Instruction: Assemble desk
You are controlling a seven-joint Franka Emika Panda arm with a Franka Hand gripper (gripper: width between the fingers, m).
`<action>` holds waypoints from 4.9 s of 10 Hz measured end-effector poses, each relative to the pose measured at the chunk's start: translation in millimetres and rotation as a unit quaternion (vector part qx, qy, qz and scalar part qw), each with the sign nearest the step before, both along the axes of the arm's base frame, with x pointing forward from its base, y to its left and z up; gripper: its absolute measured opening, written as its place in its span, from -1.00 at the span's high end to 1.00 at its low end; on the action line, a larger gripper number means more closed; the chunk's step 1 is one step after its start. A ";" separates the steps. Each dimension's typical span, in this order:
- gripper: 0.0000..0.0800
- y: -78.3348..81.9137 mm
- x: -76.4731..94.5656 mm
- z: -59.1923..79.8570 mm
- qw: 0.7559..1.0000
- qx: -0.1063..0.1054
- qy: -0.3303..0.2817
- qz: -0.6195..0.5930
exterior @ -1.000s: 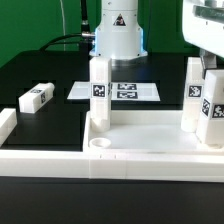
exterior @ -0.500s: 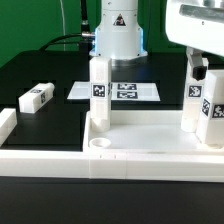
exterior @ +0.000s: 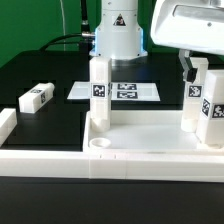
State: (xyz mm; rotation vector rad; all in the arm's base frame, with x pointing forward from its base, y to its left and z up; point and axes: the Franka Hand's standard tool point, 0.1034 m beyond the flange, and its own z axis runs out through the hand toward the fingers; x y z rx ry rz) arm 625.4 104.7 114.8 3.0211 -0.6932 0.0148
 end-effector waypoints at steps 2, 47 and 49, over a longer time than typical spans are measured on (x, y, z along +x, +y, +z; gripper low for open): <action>-0.62 0.4 1.7 0.6 0.996 -0.004 -0.001 0.091; -0.62 5.0 6.8 2.0 0.989 0.003 -0.023 0.143; -0.62 4.6 6.2 1.2 0.979 0.001 -0.020 0.201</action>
Offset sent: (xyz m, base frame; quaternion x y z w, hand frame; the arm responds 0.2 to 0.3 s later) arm -0.0001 0.0028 -0.0006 -0.0047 0.0016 -0.2157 0.9764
